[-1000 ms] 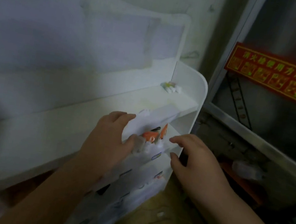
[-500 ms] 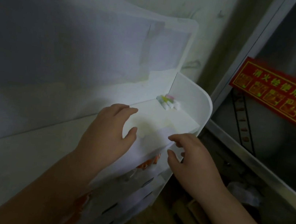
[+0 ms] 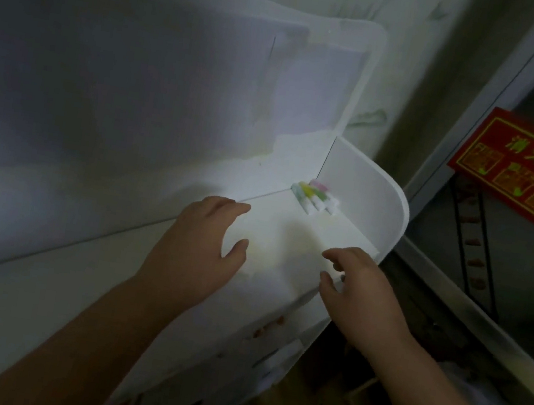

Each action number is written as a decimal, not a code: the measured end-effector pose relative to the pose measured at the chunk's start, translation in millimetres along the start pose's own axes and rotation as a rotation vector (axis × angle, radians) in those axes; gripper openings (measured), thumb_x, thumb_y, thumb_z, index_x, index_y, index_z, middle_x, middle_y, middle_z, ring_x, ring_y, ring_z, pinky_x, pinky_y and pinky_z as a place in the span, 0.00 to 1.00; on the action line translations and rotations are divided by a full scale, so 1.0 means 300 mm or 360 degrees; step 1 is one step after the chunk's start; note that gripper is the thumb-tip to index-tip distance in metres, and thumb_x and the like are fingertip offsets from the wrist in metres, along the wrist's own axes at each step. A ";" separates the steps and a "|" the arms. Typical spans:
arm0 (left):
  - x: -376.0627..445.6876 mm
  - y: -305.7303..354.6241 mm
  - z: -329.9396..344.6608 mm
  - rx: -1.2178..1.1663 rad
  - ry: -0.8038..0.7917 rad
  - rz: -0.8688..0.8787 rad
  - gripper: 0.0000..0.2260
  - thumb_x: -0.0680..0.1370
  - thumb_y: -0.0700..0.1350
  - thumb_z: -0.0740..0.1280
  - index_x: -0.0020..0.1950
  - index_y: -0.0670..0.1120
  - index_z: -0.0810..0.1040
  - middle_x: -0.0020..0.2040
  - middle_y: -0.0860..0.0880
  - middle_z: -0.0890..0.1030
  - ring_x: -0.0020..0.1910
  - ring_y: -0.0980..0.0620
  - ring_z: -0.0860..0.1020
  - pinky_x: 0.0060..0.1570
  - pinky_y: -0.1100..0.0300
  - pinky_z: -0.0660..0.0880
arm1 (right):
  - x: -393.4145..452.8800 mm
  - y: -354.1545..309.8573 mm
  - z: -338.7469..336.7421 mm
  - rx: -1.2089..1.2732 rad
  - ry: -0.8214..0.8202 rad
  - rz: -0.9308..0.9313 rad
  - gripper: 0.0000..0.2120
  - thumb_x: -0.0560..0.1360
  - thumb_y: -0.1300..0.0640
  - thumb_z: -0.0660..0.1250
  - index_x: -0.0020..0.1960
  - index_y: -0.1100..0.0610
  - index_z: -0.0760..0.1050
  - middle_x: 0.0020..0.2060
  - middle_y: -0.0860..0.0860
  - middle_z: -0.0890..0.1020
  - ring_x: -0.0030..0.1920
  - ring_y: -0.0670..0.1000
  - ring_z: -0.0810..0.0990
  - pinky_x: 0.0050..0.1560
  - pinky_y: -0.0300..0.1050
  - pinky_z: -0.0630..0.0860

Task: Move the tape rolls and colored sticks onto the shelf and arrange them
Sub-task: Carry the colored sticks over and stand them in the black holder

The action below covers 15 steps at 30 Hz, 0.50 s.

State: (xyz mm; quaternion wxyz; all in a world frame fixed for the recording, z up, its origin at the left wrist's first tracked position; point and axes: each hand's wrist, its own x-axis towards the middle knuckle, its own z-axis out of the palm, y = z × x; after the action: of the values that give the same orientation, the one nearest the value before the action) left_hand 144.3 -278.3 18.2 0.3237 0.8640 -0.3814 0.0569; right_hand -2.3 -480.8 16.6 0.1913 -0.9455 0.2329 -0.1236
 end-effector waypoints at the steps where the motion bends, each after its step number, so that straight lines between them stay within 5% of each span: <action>1: 0.023 -0.001 0.013 0.0021 -0.0010 0.0003 0.21 0.78 0.52 0.64 0.71 0.52 0.71 0.67 0.52 0.73 0.66 0.52 0.70 0.63 0.58 0.66 | 0.040 0.022 0.006 0.0009 -0.0021 -0.0005 0.16 0.79 0.51 0.66 0.67 0.47 0.74 0.62 0.43 0.76 0.57 0.44 0.76 0.60 0.40 0.76; 5: 0.125 0.016 0.064 0.0105 0.0007 -0.0057 0.22 0.77 0.52 0.66 0.71 0.51 0.71 0.67 0.51 0.73 0.66 0.50 0.70 0.65 0.57 0.65 | 0.218 0.110 0.034 -0.0046 -0.0149 -0.0014 0.17 0.80 0.51 0.65 0.68 0.47 0.73 0.64 0.45 0.76 0.60 0.46 0.76 0.65 0.42 0.74; 15: 0.331 0.095 0.238 0.0204 -0.0007 -0.0293 0.23 0.78 0.52 0.66 0.73 0.56 0.68 0.69 0.55 0.70 0.67 0.55 0.67 0.63 0.64 0.61 | 0.686 0.223 0.095 -0.0145 -0.0205 -0.0401 0.15 0.79 0.61 0.64 0.65 0.56 0.76 0.62 0.54 0.78 0.57 0.54 0.78 0.57 0.41 0.71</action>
State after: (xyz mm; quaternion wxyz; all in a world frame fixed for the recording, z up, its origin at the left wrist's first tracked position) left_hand 183.7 -397.4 11.3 0.2709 0.9144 -0.2967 0.0493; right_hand 157.7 -627.0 -7.3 0.1458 -0.9809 0.1050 -0.0749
